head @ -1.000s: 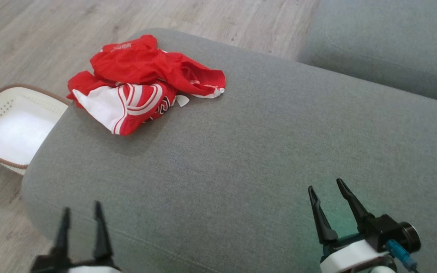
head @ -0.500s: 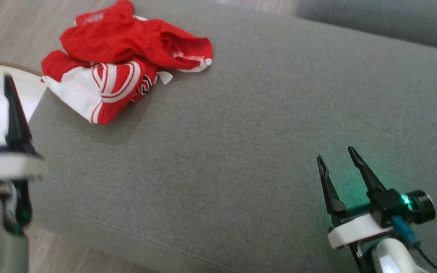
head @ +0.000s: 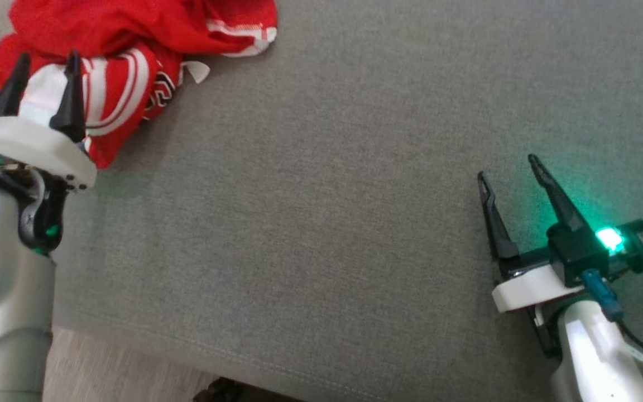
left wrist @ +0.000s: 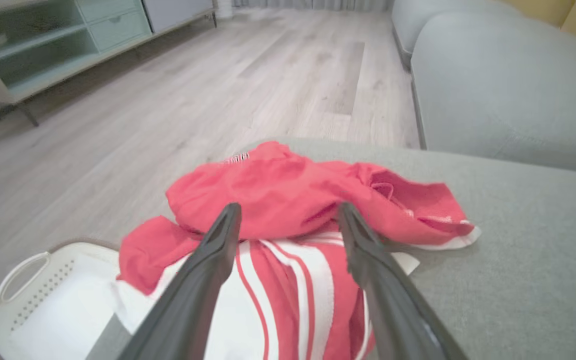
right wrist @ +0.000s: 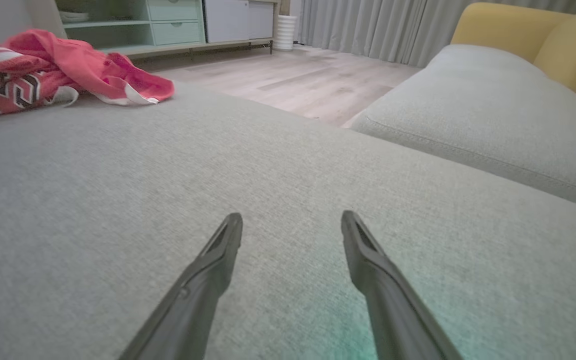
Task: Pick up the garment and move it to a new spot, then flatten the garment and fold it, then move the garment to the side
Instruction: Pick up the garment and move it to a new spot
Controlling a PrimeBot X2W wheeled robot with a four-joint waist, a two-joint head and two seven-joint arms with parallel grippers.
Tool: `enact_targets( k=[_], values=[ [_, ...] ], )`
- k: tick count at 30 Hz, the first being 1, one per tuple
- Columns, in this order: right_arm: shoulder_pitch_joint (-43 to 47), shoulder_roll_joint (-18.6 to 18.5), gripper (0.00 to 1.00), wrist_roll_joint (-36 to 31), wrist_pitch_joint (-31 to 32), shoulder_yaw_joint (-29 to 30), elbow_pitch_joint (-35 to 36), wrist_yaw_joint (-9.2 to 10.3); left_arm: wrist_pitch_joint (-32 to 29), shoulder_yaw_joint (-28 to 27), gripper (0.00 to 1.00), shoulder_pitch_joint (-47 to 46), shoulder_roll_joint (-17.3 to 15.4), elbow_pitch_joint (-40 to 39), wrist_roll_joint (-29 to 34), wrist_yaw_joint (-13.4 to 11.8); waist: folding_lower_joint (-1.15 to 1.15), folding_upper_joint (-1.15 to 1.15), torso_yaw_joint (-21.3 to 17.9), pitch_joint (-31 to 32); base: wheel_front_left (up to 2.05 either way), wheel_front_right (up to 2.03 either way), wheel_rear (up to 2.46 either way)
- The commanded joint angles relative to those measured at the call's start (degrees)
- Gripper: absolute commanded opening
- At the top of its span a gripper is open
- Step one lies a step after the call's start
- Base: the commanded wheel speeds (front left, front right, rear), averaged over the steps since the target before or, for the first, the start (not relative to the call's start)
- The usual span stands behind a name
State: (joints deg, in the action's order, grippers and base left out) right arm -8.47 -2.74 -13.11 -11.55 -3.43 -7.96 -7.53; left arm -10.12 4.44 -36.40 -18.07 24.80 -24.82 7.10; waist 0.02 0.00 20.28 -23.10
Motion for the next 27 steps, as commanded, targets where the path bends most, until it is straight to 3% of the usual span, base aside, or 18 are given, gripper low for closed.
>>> enact_targets(
  k=[1,9,10,11,12,13,21,27],
  values=[
    [-1.14,-0.14,1.0,-0.4,0.1,-1.39,2.05,0.04,-0.18,-1.88,1.0,-2.02,-3.19,-1.0,-0.45,0.09,-0.02,0.0,-0.73,-2.15,0.0,0.0,0.0],
    [-2.31,-0.14,1.0,-1.46,0.64,-0.98,3.7,0.04,-4.85,1.53,1.0,-2.9,-1.75,6.83,-4.56,0.31,-0.02,0.0,-1.26,-5.21,0.0,0.0,0.0],
    [-2.39,-0.14,1.0,-1.45,0.65,-0.96,3.71,0.04,-5.35,1.98,0.88,-2.9,-1.67,7.4,-5.12,0.33,-0.02,0.0,-1.31,-5.32,0.0,0.0,0.0],
    [-2.48,-0.14,1.0,-1.42,0.65,-0.99,3.69,0.04,-5.92,2.53,0.49,-2.83,-1.66,7.86,-5.64,0.34,-0.02,0.0,-1.38,-5.39,0.0,0.0,0.0],
    [-2.57,-0.14,1.0,-1.31,0.62,-1.05,3.61,0.04,-6.47,3.11,0.32,-2.69,-1.71,8.16,-6.14,0.35,-0.02,0.0,-1.49,-5.38,0.0,0.0,0.0],
    [-2.67,-0.14,1.0,-1.15,0.54,-1.15,3.49,0.04,-6.74,3.57,0.0,-2.58,-1.86,8.28,-6.6,0.36,-0.02,0.0,-1.6,-5.32,0.0,0.0,0.0],
    [-2.61,-0.14,1.0,0.8,-0.9,-0.43,1.25,0.04,-4.85,4.98,0.0,-2.24,-4.67,7.26,-8.53,0.35,-0.02,0.0,-1.72,-0.52,0.0,0.0,0.0],
    [-2.15,-0.14,1.0,4.35,-2.22,-0.09,-1.41,0.04,-4.65,4.0,0.0,-3.46,-8.42,2.27,-7.34,-0.56,-0.02,0.0,-2.2,5.8,0.0,0.0,0.0]
  ],
)
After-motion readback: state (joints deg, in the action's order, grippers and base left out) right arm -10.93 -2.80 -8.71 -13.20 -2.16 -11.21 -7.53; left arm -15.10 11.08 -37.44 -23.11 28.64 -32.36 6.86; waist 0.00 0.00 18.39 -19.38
